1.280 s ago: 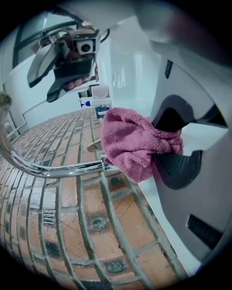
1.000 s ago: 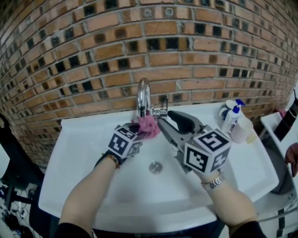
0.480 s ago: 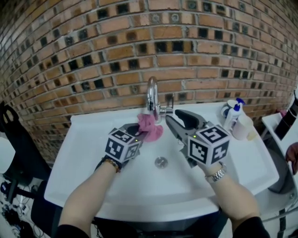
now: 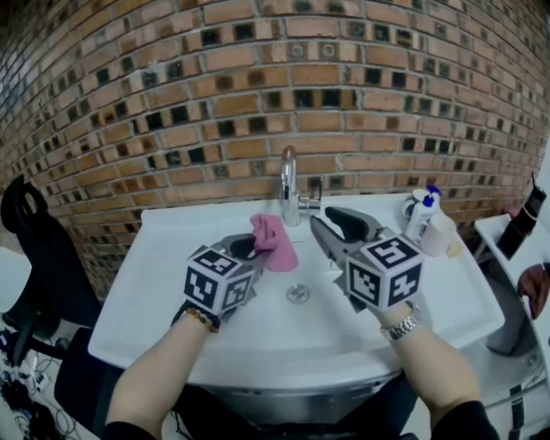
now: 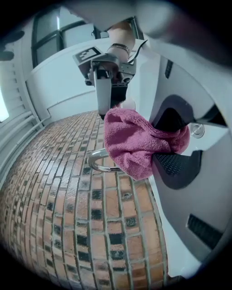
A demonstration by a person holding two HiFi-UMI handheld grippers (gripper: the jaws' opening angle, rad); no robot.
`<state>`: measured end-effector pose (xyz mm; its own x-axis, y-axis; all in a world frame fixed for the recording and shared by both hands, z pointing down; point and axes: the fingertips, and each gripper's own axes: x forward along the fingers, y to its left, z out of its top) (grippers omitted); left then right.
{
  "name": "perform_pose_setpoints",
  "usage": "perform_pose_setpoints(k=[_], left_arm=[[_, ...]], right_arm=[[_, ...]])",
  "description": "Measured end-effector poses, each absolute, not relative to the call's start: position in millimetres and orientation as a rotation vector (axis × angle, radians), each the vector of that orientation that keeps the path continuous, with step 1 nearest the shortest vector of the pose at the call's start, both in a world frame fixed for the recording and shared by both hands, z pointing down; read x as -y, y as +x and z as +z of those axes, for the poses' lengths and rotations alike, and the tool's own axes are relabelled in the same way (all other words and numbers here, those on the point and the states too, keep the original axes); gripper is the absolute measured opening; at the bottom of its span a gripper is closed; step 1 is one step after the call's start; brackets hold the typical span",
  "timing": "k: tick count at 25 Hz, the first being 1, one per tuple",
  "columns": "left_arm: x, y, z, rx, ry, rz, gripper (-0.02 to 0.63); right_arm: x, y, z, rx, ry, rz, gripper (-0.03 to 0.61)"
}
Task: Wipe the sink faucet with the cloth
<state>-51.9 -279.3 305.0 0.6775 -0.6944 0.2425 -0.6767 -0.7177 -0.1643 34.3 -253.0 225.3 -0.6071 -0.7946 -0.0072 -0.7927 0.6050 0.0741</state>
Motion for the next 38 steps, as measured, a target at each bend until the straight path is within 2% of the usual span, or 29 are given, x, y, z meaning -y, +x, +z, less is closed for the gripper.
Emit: perform_pose_setpoints(k=[7,13,38], left_arm=[[216,-55,283,-1.127,-2.804,-0.363,0.089],[149,-61,277,-1.13,-2.784,-0.325,0.091],[-92,-67,259,-1.091,-2.724,-0.204,0.091]], right_arm=[[203,25,226,2.782,1.377,-0.174,0.117],[142,17,233,2.767,1.409,-0.211,0.063],[-97,3,233,2.772,1.543,-0.311,0.011]])
